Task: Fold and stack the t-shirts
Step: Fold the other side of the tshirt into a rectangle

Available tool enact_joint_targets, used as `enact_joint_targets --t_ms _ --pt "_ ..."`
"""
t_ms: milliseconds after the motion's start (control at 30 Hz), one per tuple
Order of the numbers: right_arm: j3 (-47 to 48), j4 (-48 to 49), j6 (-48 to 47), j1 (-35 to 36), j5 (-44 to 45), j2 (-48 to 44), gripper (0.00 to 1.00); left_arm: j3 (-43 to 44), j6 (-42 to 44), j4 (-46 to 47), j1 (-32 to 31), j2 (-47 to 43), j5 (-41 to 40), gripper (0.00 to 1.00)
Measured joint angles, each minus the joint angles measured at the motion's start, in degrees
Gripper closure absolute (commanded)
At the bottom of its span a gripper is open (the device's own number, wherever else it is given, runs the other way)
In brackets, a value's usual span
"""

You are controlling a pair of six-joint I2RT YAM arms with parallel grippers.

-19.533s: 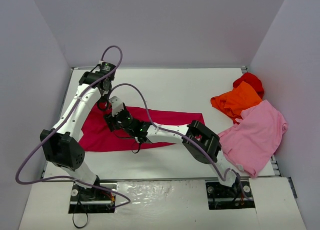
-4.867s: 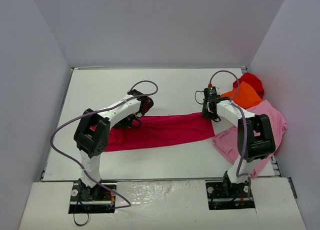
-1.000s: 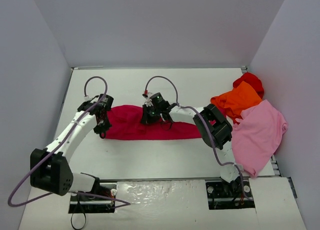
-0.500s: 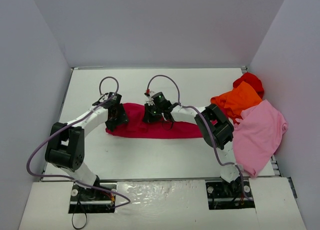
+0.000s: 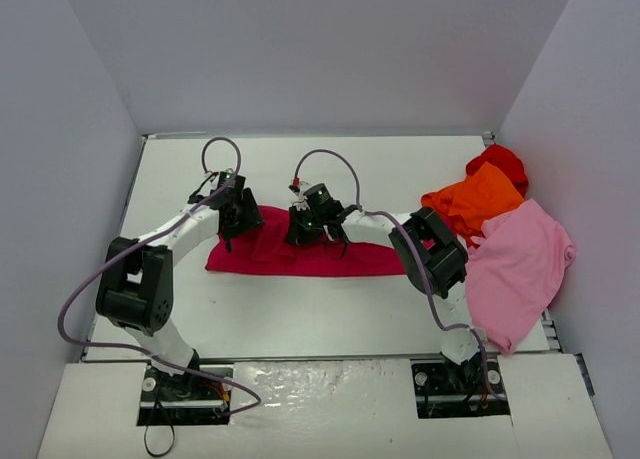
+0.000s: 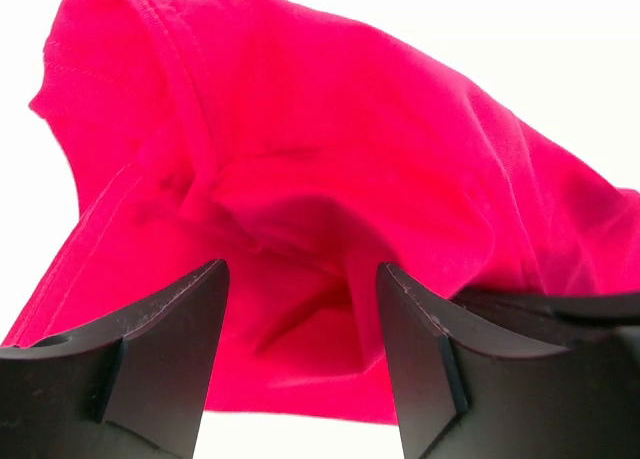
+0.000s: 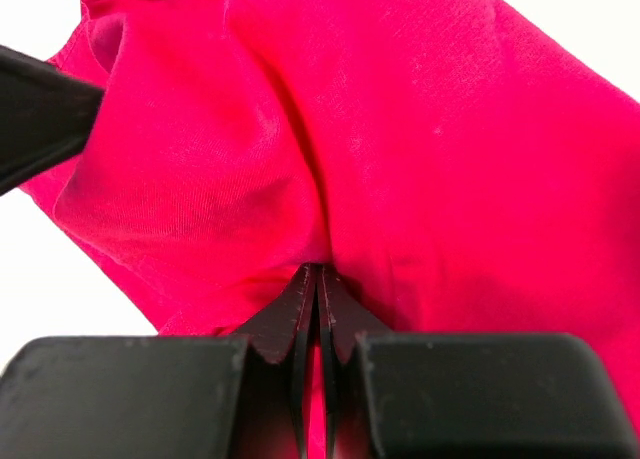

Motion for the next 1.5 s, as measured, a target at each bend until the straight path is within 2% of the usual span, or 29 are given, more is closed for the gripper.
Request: enact_joint_targets --t_ms 67,133,200,267,633,733,1033,1267,1400,1467,1500 --pt "0.0 0.0 0.0 0.0 0.0 0.0 1.0 0.0 0.0 0.5 0.0 1.2 0.0 0.51" --pt "0.0 0.0 0.0 0.0 0.0 0.0 1.0 0.0 0.2 1.1 0.0 2.6 0.1 0.68" --pt "0.0 0.0 0.0 0.0 0.0 0.0 1.0 0.0 0.4 1.8 0.0 4.2 0.6 0.91" --pt "0.0 0.0 0.1 0.0 0.0 0.0 1.0 0.0 0.5 2.4 0.0 5.6 1.2 1.0" --pt "0.0 0.0 0.1 0.0 0.0 0.0 1.0 0.1 0.8 1.2 0.0 4.4 1.0 1.0" --pt "0.0 0.0 0.1 0.0 0.0 0.0 1.0 1.7 1.1 -3.3 0.1 1.5 -0.6 1.0" --pt "-0.3 0.6 0.1 0.4 -0.2 0.0 1.0 14.4 4.9 -19.7 2.1 -6.4 -8.0 1.0" --pt "-0.9 2.2 0.1 1.0 -0.7 0.0 1.0 15.5 7.3 -26.2 6.6 -7.6 -8.7 1.0" --pt "-1.2 2.7 0.1 1.1 -0.9 0.0 1.0 15.5 8.1 -27.0 7.2 -7.3 -8.4 0.96" --pt "-1.2 2.6 0.1 1.1 -0.9 0.0 1.0 15.5 8.5 -27.0 7.3 -6.8 -8.1 0.83" --pt "-1.3 2.6 0.1 1.0 -0.9 0.0 1.0 15.5 8.8 -27.0 7.4 -6.5 -8.3 0.71"
